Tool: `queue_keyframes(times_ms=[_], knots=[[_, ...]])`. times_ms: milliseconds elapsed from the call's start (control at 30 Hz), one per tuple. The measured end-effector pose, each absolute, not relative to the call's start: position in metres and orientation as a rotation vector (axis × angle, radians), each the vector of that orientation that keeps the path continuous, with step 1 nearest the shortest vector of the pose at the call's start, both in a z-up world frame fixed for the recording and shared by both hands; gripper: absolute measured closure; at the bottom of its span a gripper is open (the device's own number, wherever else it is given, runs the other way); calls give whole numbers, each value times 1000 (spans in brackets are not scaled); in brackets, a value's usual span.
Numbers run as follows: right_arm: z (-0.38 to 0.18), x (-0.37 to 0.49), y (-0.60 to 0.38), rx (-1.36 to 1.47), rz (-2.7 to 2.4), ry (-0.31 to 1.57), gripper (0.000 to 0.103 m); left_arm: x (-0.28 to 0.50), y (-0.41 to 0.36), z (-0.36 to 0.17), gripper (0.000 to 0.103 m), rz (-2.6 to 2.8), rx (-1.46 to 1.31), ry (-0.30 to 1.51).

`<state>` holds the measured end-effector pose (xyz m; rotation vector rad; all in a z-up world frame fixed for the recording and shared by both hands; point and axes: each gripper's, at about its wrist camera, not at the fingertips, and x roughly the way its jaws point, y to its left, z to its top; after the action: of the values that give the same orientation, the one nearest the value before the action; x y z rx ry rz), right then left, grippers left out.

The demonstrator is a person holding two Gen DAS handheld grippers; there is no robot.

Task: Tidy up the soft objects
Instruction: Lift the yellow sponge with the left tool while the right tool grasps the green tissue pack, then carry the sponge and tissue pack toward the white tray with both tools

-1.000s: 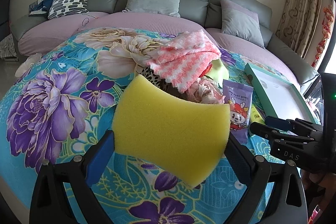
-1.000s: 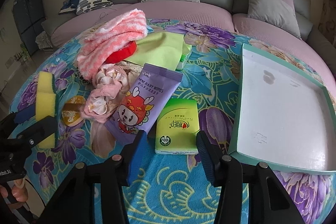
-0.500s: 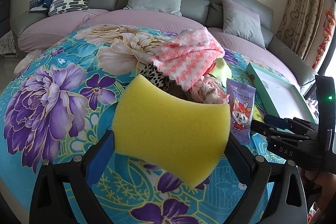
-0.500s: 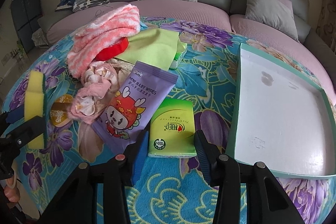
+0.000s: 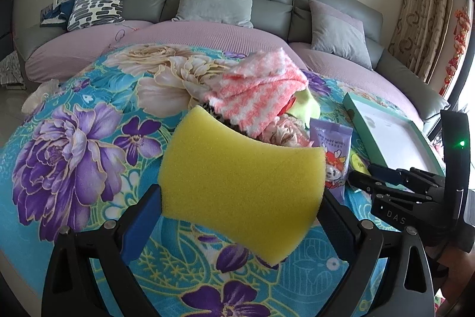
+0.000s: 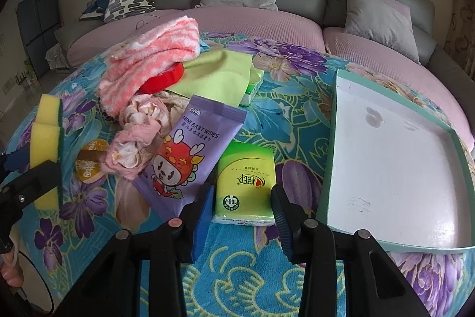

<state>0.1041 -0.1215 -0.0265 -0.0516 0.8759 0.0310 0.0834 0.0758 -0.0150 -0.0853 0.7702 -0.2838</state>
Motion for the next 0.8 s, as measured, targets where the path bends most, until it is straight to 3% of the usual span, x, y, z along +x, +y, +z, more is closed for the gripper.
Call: queue_keyframes(times_ms=[300, 367, 400, 700, 800], knots=[[-18, 94, -136, 35, 48, 848, 66, 80, 62, -1, 4, -299, -45, 748], [-13, 91, -138, 43, 54, 830, 73, 79, 57, 2, 4, -305, -34, 742], [-10, 90, -138, 45, 53, 823, 84, 78, 55, 4, 4, -308, -28, 738], [-21, 87, -138, 35, 54, 850, 82, 75, 40, 4, 4, -323, 12, 744], [-21, 85, -136, 8, 44, 844, 73, 75, 39, 3, 4, -324, 15, 747]])
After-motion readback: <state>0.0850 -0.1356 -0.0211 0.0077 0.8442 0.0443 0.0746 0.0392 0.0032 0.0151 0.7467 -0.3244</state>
